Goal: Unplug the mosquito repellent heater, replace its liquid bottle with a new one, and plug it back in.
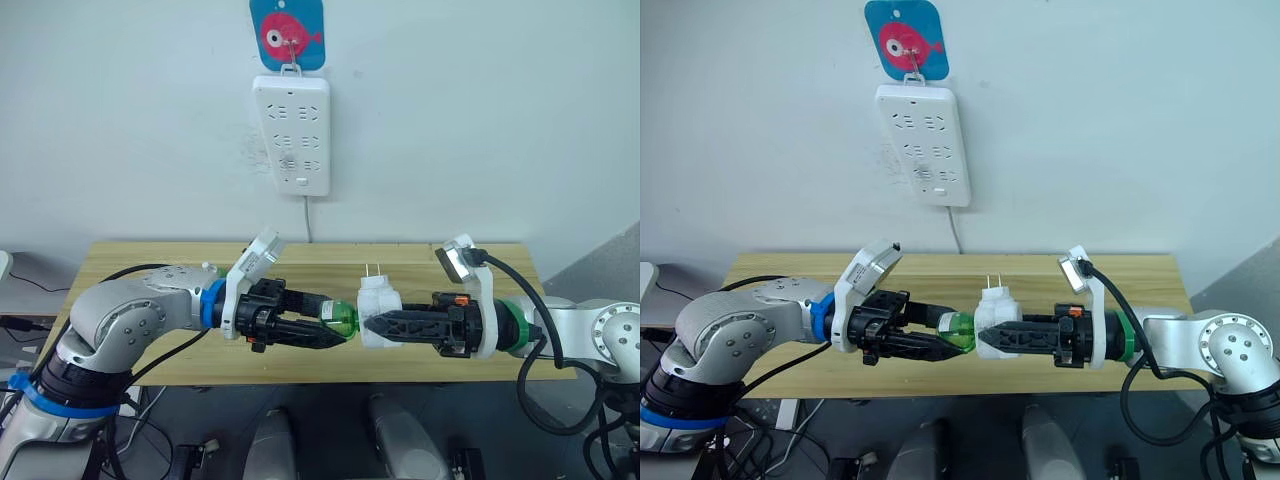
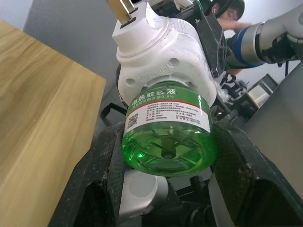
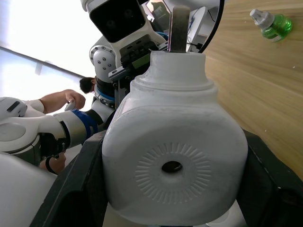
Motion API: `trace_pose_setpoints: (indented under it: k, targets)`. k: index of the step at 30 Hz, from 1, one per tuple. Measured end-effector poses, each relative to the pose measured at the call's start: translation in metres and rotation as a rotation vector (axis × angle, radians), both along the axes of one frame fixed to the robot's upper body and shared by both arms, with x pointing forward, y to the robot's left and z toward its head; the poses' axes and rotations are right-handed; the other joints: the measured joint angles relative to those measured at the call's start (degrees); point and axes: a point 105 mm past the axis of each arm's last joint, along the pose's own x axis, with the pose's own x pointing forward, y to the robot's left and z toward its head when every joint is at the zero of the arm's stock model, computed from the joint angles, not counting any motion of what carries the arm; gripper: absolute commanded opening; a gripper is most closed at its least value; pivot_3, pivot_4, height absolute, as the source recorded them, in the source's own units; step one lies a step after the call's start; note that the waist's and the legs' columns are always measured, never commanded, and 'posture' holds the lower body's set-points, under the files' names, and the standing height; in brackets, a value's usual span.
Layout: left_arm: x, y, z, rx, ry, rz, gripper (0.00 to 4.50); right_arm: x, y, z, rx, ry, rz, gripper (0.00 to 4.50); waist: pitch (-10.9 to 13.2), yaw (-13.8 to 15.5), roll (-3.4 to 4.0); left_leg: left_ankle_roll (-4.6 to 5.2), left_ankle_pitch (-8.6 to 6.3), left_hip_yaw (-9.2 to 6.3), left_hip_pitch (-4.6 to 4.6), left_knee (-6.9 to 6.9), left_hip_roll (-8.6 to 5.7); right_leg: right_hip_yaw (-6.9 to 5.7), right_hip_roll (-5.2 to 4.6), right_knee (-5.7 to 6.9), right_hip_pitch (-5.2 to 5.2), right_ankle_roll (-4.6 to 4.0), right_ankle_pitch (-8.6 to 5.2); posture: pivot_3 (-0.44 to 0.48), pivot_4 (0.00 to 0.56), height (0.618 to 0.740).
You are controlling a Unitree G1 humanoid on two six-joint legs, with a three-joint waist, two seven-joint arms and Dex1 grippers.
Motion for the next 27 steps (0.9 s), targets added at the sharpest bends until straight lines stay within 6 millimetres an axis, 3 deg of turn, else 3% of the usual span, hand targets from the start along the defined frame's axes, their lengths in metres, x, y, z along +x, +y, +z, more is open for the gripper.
trace_pose_setpoints:
  k: [6,13,18,21,27]
  targets:
    - [0.001,-0.004,-0.004,-0.002,-0.055,0.039,2.29,0.002,-0.002,-0.003,-0.009,0.010,-0.016,3.04,0.00,0.07,0.00,0.00,0.00,0.03,0.01,0.04,0.00,0.03,0.00,0.00,0.01,0.00,0.00,-0.178,0.246,0.740]
    - [0.015,-0.003,-0.009,0.030,-0.229,0.109,4.47,0.009,-0.007,-0.005,-0.027,0.013,-0.055,3.04,0.00,0.06,0.00,0.00,0.00,0.06,0.01,0.03,-0.01,0.07,0.00,0.00,0.01,-0.01,0.00,-0.177,0.248,0.740]
    - [0.003,0.018,-0.031,0.150,-0.205,0.065,4.50,0.009,-0.007,-0.006,-0.030,0.016,-0.057,3.04,0.01,0.05,0.02,0.00,0.00,0.05,0.00,-0.05,0.01,0.05,0.00,0.01,-0.05,-0.02,0.00,-0.179,0.250,0.740]
    - [0.000,0.023,-0.041,0.183,-0.287,0.067,4.50,0.008,-0.007,-0.006,-0.030,0.017,-0.058,3.04,0.01,0.11,0.02,0.00,0.00,0.11,0.00,-0.04,-0.01,0.09,-0.05,-0.03,-0.04,-0.02,0.00,-0.178,0.251,0.740]
    - [0.019,0.013,-0.036,0.050,-0.795,0.175,4.50,0.008,-0.007,-0.007,-0.030,0.019,-0.059,3.04,0.01,0.92,0.02,0.00,0.00,0.23,0.00,0.05,-0.02,0.20,-0.08,-0.08,0.00,-0.10,0.03,-0.184,0.252,0.740]
